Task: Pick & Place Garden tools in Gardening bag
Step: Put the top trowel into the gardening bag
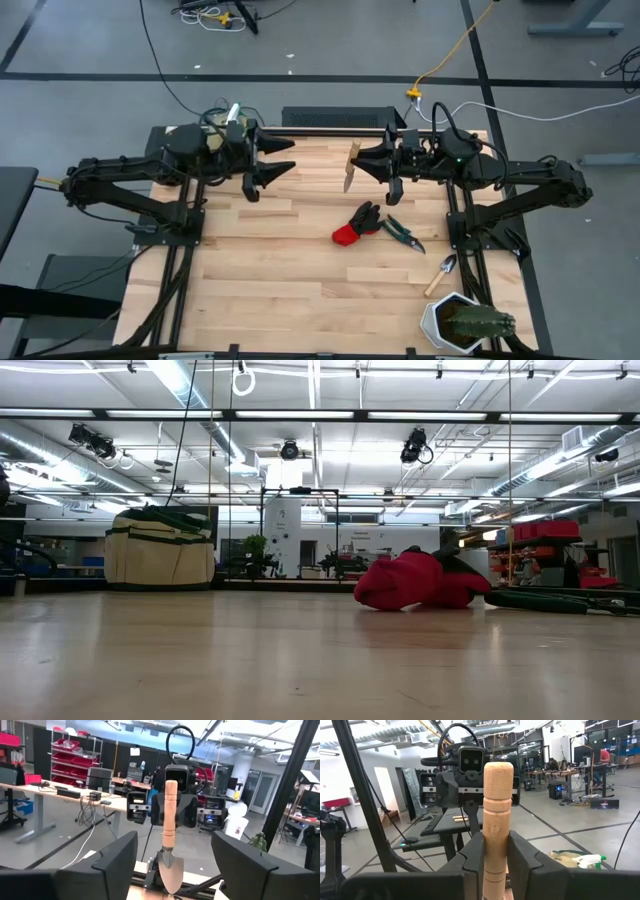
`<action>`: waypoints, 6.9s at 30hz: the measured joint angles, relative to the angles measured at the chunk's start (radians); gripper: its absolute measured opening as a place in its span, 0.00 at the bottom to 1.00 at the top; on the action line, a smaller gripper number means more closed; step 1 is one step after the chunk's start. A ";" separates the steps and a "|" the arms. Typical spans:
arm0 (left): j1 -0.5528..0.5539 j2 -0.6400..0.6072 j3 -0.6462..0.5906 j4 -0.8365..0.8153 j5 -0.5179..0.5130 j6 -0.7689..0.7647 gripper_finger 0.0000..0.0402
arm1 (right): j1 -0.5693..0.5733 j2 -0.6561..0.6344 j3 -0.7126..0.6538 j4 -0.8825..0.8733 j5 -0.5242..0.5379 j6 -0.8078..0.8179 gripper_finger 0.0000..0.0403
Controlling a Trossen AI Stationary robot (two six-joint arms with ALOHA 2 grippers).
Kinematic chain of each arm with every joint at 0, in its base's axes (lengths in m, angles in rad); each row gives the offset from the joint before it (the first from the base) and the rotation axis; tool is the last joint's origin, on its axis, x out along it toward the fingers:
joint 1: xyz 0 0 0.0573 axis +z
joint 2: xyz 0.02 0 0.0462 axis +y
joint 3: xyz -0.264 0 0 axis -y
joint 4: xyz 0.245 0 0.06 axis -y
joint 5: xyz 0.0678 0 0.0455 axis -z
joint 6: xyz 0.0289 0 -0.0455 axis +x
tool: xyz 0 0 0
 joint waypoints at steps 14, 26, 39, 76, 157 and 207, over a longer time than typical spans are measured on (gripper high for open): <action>0.076 0.108 0.120 -0.013 0.103 -0.006 0.65 | 0.000 0.000 0.000 -0.022 0.000 0.004 0.14; 0.101 0.249 0.234 -0.008 0.193 -0.025 0.65 | 0.000 0.000 0.000 -0.034 0.003 0.004 0.14; 0.100 0.386 0.337 -0.009 0.230 -0.025 0.65 | 0.000 0.000 0.000 -0.044 0.001 -0.003 0.14; 0.105 0.464 0.345 0.091 0.255 -0.051 0.65 | 0.000 -0.001 0.000 -0.103 0.038 -0.003 0.14; 0.105 0.452 0.343 0.055 0.296 -0.014 0.19 | 0.000 -0.027 0.000 -0.104 0.056 0.023 0.42; 0.244 0.200 0.345 -0.239 0.251 0.021 0.19 | 0.000 -0.105 0.000 -0.220 0.124 -0.142 0.00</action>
